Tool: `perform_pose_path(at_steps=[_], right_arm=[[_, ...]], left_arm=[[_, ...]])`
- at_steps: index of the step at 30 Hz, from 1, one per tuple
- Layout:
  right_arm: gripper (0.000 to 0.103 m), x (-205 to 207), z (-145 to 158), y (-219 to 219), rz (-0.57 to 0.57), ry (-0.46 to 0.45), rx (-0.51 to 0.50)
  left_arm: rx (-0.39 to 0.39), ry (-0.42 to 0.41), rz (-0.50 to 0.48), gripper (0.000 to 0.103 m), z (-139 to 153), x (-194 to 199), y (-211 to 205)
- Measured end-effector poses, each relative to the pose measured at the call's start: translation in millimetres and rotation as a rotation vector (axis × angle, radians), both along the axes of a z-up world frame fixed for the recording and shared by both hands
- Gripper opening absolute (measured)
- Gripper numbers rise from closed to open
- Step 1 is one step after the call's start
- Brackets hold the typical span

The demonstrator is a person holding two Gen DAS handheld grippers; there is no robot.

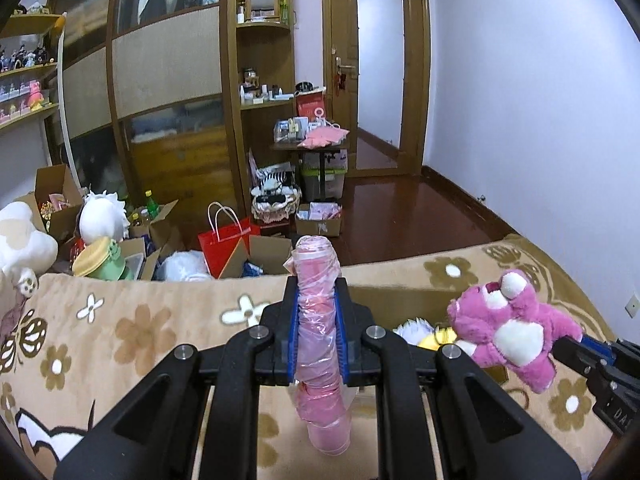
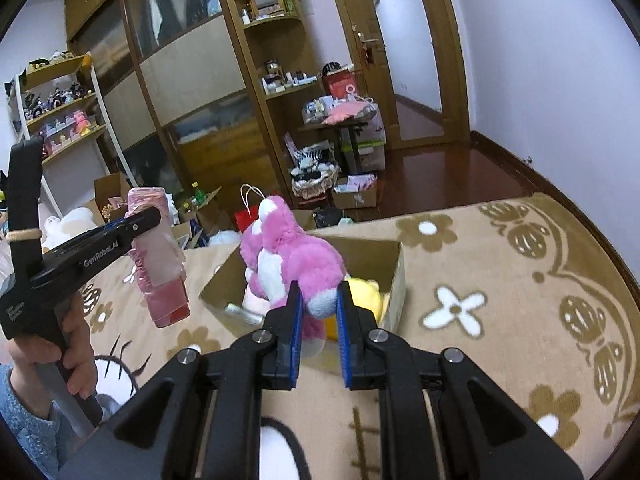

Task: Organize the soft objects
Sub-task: 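Carry the pink roll with the left tool while the right tool carries the pink bear over the box, then open the left tool to drop the pink roll while the right tool releases the pink bear into the box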

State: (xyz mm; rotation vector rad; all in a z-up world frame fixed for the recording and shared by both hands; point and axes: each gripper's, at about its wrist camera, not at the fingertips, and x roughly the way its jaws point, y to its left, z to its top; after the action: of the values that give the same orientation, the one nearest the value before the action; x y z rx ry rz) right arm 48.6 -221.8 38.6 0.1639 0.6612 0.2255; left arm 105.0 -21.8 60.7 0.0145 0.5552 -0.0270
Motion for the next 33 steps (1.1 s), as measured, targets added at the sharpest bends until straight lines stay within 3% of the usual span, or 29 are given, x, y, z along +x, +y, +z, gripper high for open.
perform_pose_path(at_steps=[8, 12, 17, 21, 25, 28, 33], right_arm=[[0.016, 27.7, -15.6, 0.3, -0.013, -0.014, 0.011], [0.016, 38.6, -28.7, -1.1, -0.014, 0.009, 0.003], [0.016, 49.0, -42.8, -2.9, -0.005, 0.031, 0.017], [0.018, 54.7, -54.1, -0.6, 0.006, 0.059, 0.015], [0.019, 58.5, -64.7, 0.6, 0.009, 0.094, 0.006], [0.022, 57.9, -67.3, 0.5, 0.007, 0.104, 0.009], [0.023, 53.3, -64.4, 1.1, -0.001, 0.097, -0.006]], left_arm=[[0.037, -0.020, -0.009, 0.014, -12.9, 37.2, -13.7], [0.084, 0.009, 0.008, 0.015, -32.9, 52.6, -18.3], [0.044, 0.085, -0.001, 0.016, -55.6, 67.5, -14.0], [0.057, 0.105, 0.018, 0.020, -63.7, 73.1, -11.0], [0.060, 0.183, 0.014, 0.044, -73.2, 80.0, -7.2], [0.099, 0.171, 0.014, 0.056, -73.8, 76.1, -9.0], [0.106, 0.179, 0.010, 0.068, -67.6, 64.7, -4.8]])
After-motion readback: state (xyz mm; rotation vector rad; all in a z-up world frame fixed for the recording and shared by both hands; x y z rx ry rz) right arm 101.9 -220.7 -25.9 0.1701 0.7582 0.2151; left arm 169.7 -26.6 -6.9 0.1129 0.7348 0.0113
